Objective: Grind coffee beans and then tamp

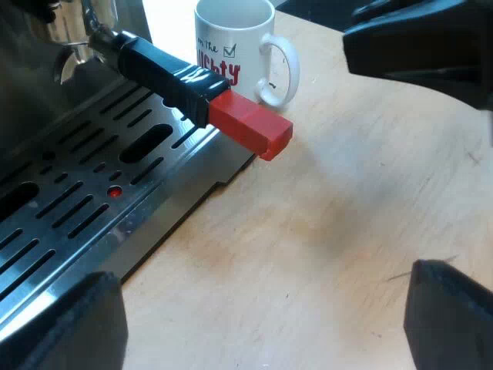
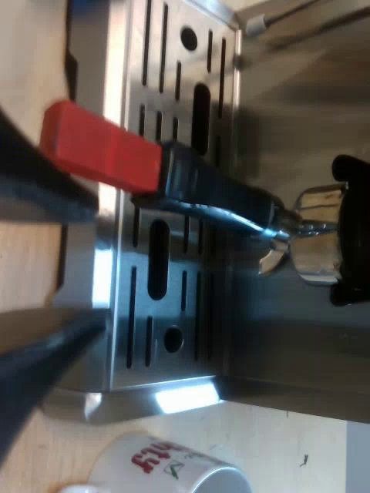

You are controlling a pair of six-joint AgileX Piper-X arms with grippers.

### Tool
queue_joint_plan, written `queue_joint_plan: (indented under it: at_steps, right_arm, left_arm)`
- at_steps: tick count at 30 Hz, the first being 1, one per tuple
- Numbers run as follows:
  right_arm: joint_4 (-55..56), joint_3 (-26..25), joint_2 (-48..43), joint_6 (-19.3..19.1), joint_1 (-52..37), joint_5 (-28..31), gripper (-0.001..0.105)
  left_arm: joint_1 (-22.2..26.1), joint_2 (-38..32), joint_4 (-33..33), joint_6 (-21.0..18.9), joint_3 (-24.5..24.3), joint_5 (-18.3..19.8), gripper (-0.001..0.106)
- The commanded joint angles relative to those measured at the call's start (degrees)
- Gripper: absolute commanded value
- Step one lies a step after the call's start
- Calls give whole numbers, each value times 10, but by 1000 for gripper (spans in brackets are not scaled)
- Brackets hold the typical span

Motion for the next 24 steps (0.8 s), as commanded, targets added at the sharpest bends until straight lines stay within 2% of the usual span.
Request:
queue_joint_plan:
  at_steps: [1,2,5,10,15,20,22,24]
  right_arm:
    - [5,-1,-15,-7,12,-3,51]
    - [5,-1,-20,-7,17,-4,56]
    - [5,-1,-32,-15,34,-3,62]
    - [7,-1,-49,-17,60,-3,62]
    - [7,-3,-68,-56,84,-5,62]
    - [39,-28,-73,-63,104,-5,62]
    - [48,-36,-73,-63,107,-5,62]
    - [67,-63,-73,-62,107,-14,62]
  left_arm:
    - [-2,-2,-5,0,-1,8,79]
    - [-2,-2,-5,0,-1,11,79]
    - [-2,-4,-5,0,-1,26,79]
    - [-2,-33,-5,0,-1,29,79]
    - [-2,-83,-2,-5,-1,29,79]
    - [-2,-122,35,-5,-1,29,79]
    - [-2,-140,70,-5,-1,29,79]
    - [-2,-150,83,-5,-1,29,79]
